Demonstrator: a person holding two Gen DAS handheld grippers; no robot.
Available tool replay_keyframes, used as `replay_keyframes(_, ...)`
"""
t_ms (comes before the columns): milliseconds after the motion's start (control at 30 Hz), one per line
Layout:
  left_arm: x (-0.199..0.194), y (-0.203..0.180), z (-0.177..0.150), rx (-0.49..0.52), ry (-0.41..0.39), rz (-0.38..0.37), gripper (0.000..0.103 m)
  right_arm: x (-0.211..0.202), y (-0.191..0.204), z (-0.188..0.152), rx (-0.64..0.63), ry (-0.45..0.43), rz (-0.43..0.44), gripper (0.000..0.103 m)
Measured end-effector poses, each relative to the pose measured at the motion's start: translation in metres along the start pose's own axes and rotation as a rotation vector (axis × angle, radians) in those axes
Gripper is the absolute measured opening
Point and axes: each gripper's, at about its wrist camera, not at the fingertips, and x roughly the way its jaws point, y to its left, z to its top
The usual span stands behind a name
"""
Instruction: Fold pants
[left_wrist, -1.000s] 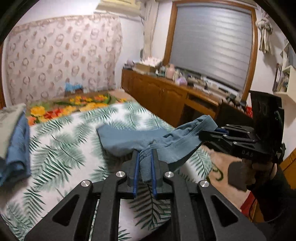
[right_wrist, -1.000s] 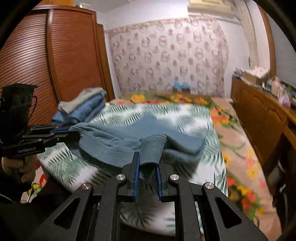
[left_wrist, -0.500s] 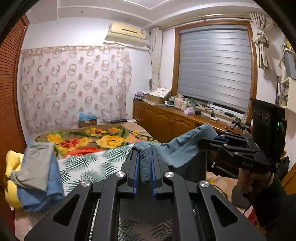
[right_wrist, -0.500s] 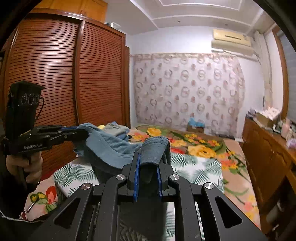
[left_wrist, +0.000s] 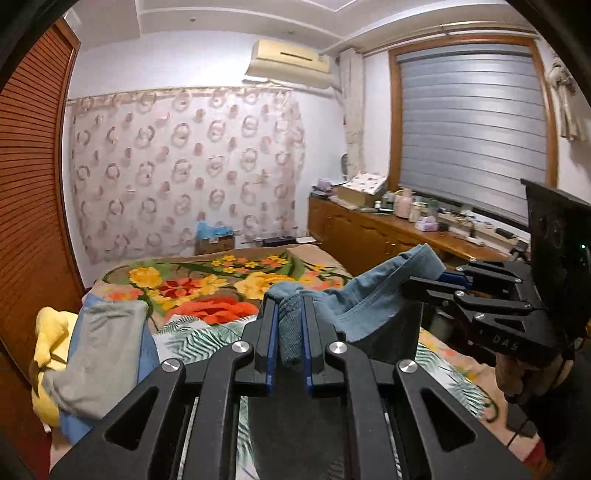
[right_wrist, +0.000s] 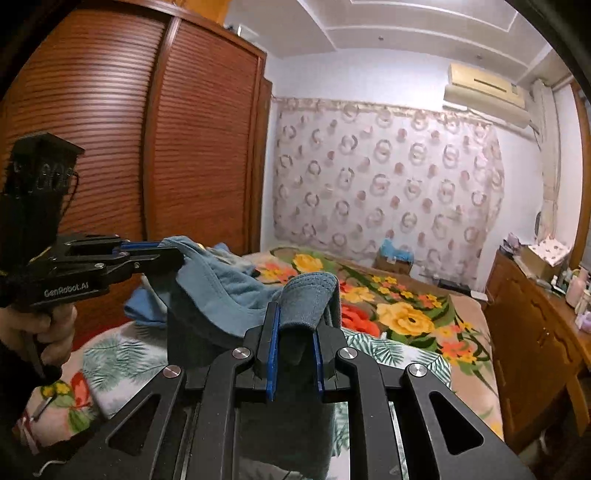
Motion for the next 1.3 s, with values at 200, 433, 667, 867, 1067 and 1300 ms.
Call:
replay_keyframes(200, 0.029, 0.018, 0.039, 0.0, -0.059, 0.044, 0.012, 0.047, -0.019, 0.05, -0.014, -0.039, -0.1, 0.015)
replay_keyframes(433, 0.032, 0.012, 0.015, 0.025, -0.014, 0.045, 0.012, 0.057, -0.015, 0.045, 0.004, -0.009, -0.09, 0.015)
replay_keyframes(667, 0.019, 0.009, -0.028, 0.014, 0.073, 0.007, 0.012, 0.062, 0.001, 0.017, 0.033, 0.088, -0.049, 0.015)
replay_keyframes(867, -0.003, 0.006, -0.049, -0.02, 0.103, -0.012, 0.012, 0.044, 0.0, 0.025, 0.04, 0.134, -0.001, 0.015)
replay_keyframes(1067, -0.019, 0.0, -0.061, -0.046, 0.112, -0.039, 0.012, 0.034, -0.009, 0.026, 0.042, 0.158, 0.03, 0.015)
replay_keyframes(1300, -0.024, -0.006, -0.075, -0.05, 0.127, -0.063, 0.012, 0.032, -0.006, 0.008, 0.055, 0.178, 0.066, 0.015)
